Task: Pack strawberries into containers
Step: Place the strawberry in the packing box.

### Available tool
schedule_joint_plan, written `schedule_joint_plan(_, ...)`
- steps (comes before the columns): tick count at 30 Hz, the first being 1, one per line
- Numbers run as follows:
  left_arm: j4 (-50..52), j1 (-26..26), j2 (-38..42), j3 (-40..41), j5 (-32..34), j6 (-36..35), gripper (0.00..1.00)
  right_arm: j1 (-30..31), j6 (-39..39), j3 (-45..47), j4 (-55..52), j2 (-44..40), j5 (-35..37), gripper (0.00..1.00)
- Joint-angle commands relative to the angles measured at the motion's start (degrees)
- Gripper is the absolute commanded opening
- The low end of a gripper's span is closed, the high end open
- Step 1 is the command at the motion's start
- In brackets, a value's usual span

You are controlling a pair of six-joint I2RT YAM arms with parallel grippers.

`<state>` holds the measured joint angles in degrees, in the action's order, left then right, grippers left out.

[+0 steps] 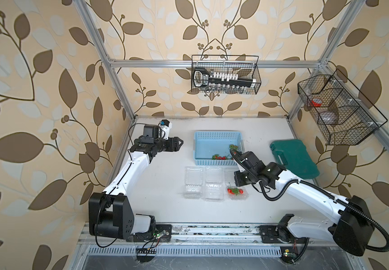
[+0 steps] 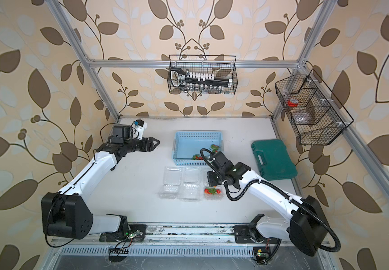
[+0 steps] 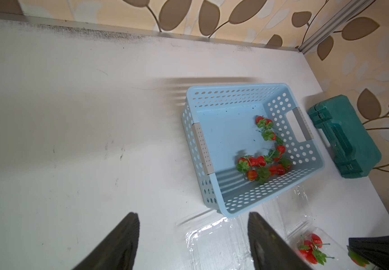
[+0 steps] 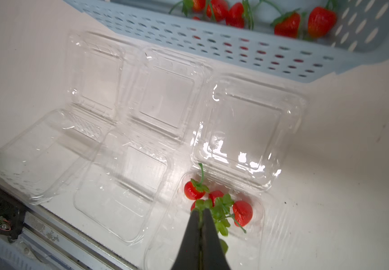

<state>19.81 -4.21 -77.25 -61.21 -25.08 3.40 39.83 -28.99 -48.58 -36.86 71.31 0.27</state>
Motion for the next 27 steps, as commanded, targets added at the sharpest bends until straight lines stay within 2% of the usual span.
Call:
schedule_joint_plan(1, 0.4, -0.82, 1.33, -1.79, -0.33, 0.0, 0.75, 1.87, -3.58, 2.62, -0.31, -0.15, 0.74, 0.0)
schedule_joint_plan(4, 0.56, -0.97, 1.4, -1.73, -0.06, -0.08, 0.75, 3.01, -4.46, 4.35, -0.4, 0.31, 1.3, 0.0)
schedule_joint_plan(6, 0.49, -1.04, 1.35, -1.74, -0.15, -0.06, 0.75, 3.47, -4.93, 5.21, -0.53, 0.5, 1.63, 0.03)
schedule_joint_plan(10, 0.58, -1.07, 1.24, -1.82, -0.14, -0.09, 0.75, 3.85, -5.55, 5.91, -1.34, 0.17, 2.82, 0.21)
schedule_joint_plan(14, 0.63, -1.07, 1.23, -1.87, -0.14, -0.15, 0.75, 3.85, -5.31, 4.66, -2.96, -0.9, 5.0, 0.34)
schedule_joint_plan(19, 0.68, -1.11, 1.26, -1.91, -0.06, -0.21, 0.75, 2.91, -3.36, 0.18, -4.7, -1.2, 8.66, 0.37)
schedule_joint_plan(24, 0.79, -1.19, 1.34, -1.81, 0.21, -0.32, 0.75, -2.76, 0.79, -6.88, -2.58, 0.64, 8.64, 0.37)
schedule_joint_plan(27, 0.9, -1.18, 0.99, -1.9, 0.21, -0.4, 0.75, -7.12, 3.15, -10.83, 0.52, 4.46, 6.85, 0.38)
